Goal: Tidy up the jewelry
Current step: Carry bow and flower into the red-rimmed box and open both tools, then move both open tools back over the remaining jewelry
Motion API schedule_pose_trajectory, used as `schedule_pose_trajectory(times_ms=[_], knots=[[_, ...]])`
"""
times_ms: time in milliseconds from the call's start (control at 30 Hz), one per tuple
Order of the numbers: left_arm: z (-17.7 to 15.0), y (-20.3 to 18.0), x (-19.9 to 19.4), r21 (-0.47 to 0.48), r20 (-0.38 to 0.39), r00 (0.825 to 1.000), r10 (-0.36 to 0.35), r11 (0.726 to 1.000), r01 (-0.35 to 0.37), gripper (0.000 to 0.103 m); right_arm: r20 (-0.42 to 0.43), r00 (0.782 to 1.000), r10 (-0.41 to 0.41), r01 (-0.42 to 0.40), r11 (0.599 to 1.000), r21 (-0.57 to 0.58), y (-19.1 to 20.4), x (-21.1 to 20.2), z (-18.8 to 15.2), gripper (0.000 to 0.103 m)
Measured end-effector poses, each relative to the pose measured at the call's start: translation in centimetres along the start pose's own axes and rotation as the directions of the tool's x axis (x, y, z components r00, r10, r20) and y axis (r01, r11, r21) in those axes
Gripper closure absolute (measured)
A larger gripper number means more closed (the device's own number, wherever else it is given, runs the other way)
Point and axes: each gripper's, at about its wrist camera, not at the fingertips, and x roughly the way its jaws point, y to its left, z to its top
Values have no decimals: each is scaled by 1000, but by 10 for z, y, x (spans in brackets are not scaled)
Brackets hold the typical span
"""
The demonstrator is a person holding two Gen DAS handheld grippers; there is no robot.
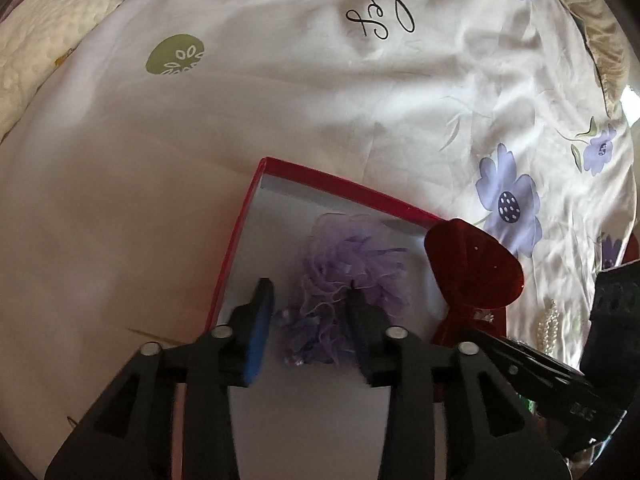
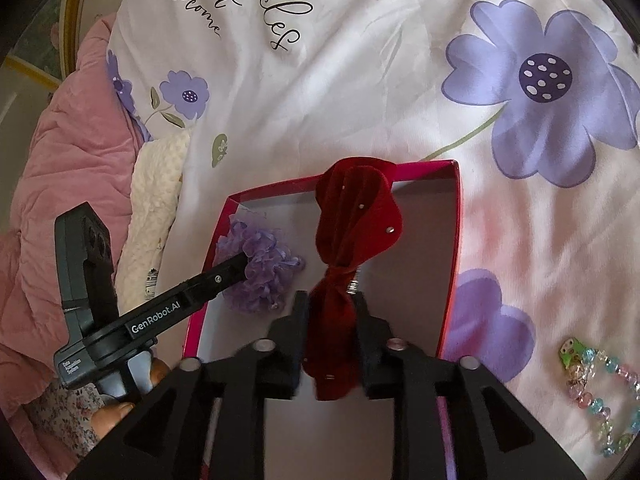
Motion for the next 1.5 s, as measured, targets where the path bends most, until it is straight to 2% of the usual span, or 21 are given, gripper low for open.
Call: schedule_pose_trajectory(times_ms=[67,167,300,567,867,933,1067,1200,1500], knots=[[-1,0,-3,-3,1,1000,-5,1000,5,64,1,1000,-1,1,1000,0,0,-3,-1,62],[-3,1,-9,-7,6,1000,-5,1000,5,54,-2,1000,-1,1,1000,9,-1,-5,-3,62],[-7,1,-16,-14,5,1000,-10,1000,10,50,0,1000,2,-2,1000,17,-3,-10,-5,57],[-20,4,-32,-24,9,1000,-14,1000,14,47,29,999,-19,18,1000,18,-1,-25,-10,56],[-43,4,-55,-23,18,999,-44,999,44,47,75,997,2,-5,999,46,-7,-59,-29,56],[-51,3,-64,-18,28,998,-55,998,55,42,95,995,7,-11,999,38,-8,-73,-36,56],[-70,-8,-82,8,42,996,-78,997,77,39,144,989,13,-19,999,41,-12,-101,-51,55],[-90,-30,-92,66,27,995,-92,994,90,39,164,986,-5,-3,999,44,-21,-126,-69,47],[-121,-77,-102,148,-8,991,-136,980,136,39,219,969,-113,90,990,110,-59,-177,-110,45]])
